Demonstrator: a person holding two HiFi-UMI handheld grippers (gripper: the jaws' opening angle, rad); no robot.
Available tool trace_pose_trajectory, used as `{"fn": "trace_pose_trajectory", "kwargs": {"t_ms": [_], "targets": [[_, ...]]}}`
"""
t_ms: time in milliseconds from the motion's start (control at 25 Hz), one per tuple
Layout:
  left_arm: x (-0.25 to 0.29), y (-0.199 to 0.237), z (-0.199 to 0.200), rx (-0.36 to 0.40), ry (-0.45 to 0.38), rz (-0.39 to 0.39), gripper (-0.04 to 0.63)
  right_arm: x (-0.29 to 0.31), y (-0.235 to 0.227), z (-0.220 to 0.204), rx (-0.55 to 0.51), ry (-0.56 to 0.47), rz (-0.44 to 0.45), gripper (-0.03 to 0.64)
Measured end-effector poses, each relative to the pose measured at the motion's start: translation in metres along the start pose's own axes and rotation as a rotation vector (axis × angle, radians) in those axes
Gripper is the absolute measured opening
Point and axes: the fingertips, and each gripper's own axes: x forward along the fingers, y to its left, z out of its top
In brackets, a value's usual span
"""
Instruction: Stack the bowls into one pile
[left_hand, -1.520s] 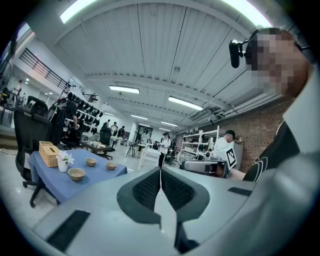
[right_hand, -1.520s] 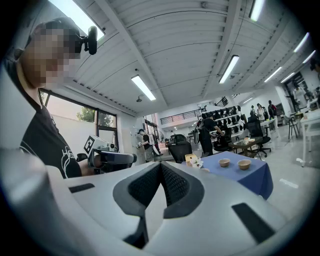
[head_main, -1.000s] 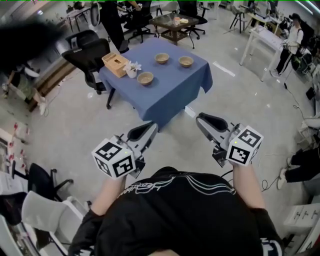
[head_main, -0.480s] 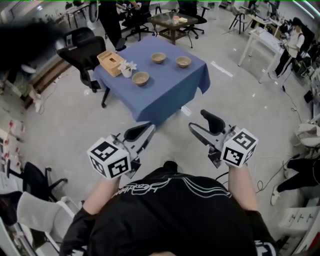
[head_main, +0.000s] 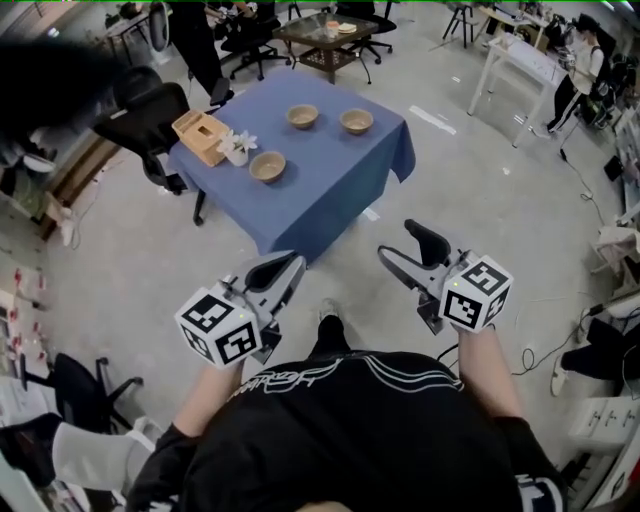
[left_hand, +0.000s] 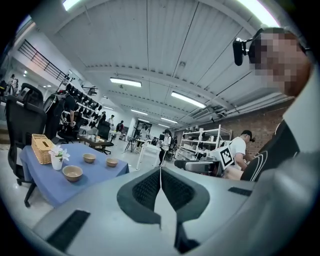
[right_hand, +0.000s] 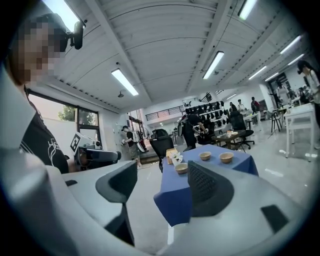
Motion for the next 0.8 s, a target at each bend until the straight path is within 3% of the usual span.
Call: {"fn": "trace_pose_trajectory", "kwargs": {"t_ms": [480, 800], "targets": [[0.062, 0.142, 0.019, -0.067, 0.035, 0.033, 0.028, 0.114, -0.097, 0.004, 0.048, 0.101, -0.045, 0.313], [0.127, 0.218, 0.04, -0.079, 0.056, -0.017, 0.028, 0.195, -0.162, 0.014, 0.085, 0.158, -0.061, 0.313]]}}
